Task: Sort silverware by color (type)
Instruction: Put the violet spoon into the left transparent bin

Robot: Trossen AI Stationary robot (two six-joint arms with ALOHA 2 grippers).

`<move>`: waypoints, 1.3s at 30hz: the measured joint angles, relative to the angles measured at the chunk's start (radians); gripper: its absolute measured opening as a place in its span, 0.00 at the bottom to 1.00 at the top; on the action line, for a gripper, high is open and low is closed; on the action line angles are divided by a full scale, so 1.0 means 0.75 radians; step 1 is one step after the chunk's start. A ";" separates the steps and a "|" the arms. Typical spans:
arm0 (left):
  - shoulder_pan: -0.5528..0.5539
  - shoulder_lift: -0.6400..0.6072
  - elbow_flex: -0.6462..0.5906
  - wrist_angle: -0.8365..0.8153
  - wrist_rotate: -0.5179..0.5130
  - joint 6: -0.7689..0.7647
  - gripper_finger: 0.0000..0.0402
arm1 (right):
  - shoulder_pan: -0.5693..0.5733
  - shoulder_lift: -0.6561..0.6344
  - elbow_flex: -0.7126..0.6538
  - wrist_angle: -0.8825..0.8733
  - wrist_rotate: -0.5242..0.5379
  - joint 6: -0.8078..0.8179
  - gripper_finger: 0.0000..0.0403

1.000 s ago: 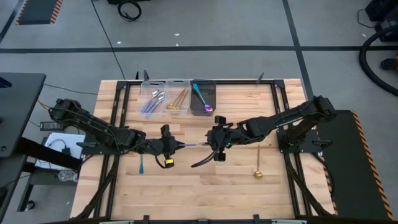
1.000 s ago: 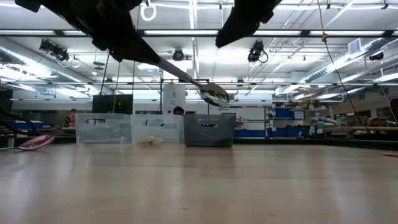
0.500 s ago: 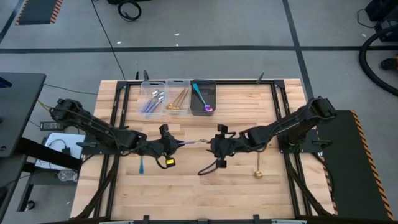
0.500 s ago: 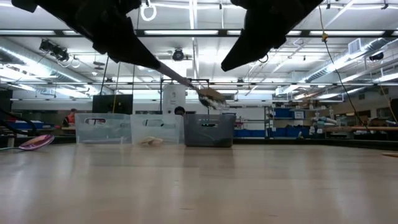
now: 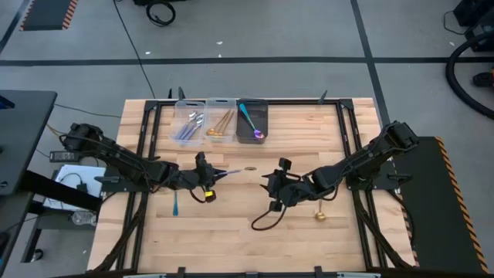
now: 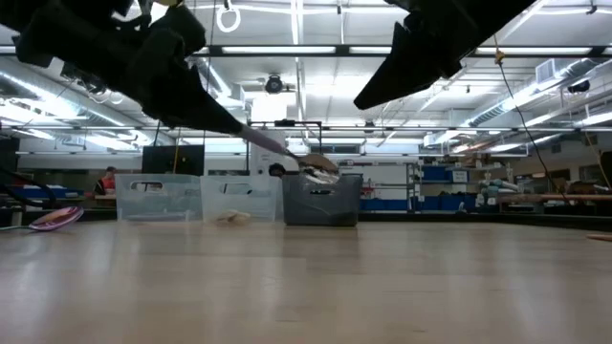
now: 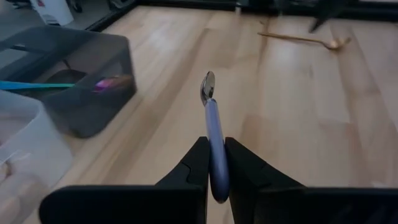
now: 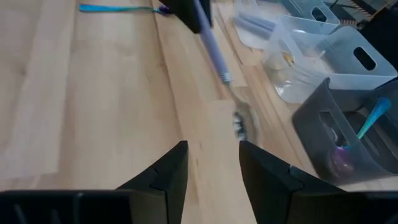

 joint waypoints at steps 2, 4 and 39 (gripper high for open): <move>0.023 -0.021 -0.044 0.051 -0.001 0.012 0.09 | 0.008 0.000 0.000 0.003 -0.001 0.025 0.38; 0.047 -0.044 -0.072 0.087 -0.004 0.026 0.09 | 0.014 0.000 0.000 -0.001 -0.001 0.047 0.38; 0.281 -0.461 -0.144 -0.682 -0.997 -0.285 0.10 | 0.033 0.002 -0.350 0.628 -0.051 -0.016 0.38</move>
